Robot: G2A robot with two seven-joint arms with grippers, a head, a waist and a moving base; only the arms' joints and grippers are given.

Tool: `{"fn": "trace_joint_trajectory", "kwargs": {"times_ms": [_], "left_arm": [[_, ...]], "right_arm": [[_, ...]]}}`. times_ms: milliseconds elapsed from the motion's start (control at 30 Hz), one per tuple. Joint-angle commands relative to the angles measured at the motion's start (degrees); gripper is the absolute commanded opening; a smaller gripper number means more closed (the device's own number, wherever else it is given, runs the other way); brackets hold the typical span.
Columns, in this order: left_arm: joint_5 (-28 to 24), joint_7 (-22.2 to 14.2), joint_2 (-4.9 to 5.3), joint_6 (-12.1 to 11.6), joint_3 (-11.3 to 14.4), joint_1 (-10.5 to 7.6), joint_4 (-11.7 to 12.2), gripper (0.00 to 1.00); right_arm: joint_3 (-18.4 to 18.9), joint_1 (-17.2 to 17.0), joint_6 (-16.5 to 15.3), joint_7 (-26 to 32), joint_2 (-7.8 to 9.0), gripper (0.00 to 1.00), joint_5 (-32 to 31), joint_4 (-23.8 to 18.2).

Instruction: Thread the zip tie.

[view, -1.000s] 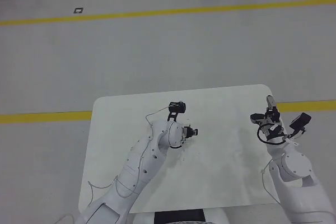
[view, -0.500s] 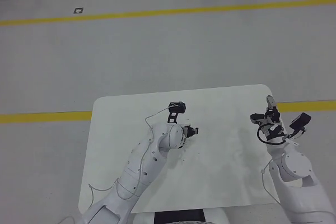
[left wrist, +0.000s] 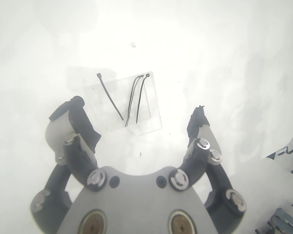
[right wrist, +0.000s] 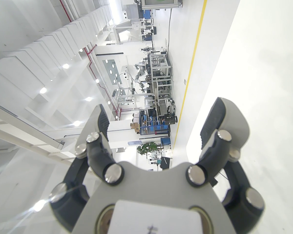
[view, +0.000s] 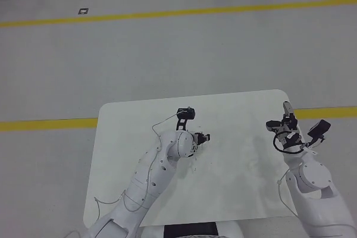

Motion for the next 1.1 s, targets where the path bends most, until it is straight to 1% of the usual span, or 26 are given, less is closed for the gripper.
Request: {"fn": "trace_joint_trajectory", "kwargs": {"times_ms": [0,200,300,367,400,500,633,833,1067], "left_arm": [[1.0,0.7,-0.23,0.0,0.2,0.36,-0.4,1.00],[3.9,-0.3,-1.15,0.0,0.0,1.08,-1.3,1.00],[5.5,-0.9,-1.65,0.0,-0.4,1.42,-1.5,0.71],[6.3,-1.4,-2.06,0.0,-0.7,1.61,-1.4,0.48],[6.7,-1.6,-2.24,0.0,-0.9,1.61,-1.2,0.45],[7.9,-1.8,-2.90,0.0,-1.5,1.59,-0.5,0.40],[9.8,-2.2,-3.84,0.0,-2.2,1.73,0.0,0.37],[13.2,-3.3,-5.47,0.0,-3.5,1.58,1.7,0.34],[17.4,-4.3,-7.55,0.0,-5.3,1.56,3.3,0.34]], "right_arm": [[0.0,0.0,0.0,0.0,0.00,1.00,0.0,0.0],[0.0,0.0,0.0,0.0,0.00,1.00,0.0,0.0],[0.0,0.0,0.0,0.0,0.00,1.00,0.0,0.0],[0.0,0.0,0.0,0.0,0.00,1.00,0.0,0.0],[0.0,0.0,0.0,0.0,0.00,1.00,0.0,0.0],[0.0,0.0,0.0,0.0,0.00,1.00,0.0,0.0],[0.0,0.0,0.0,0.0,0.00,1.00,0.0,0.0],[0.0,0.0,0.0,0.0,0.00,1.00,0.0,0.0],[0.0,0.0,0.0,0.0,0.00,1.00,0.0,0.0]]}}
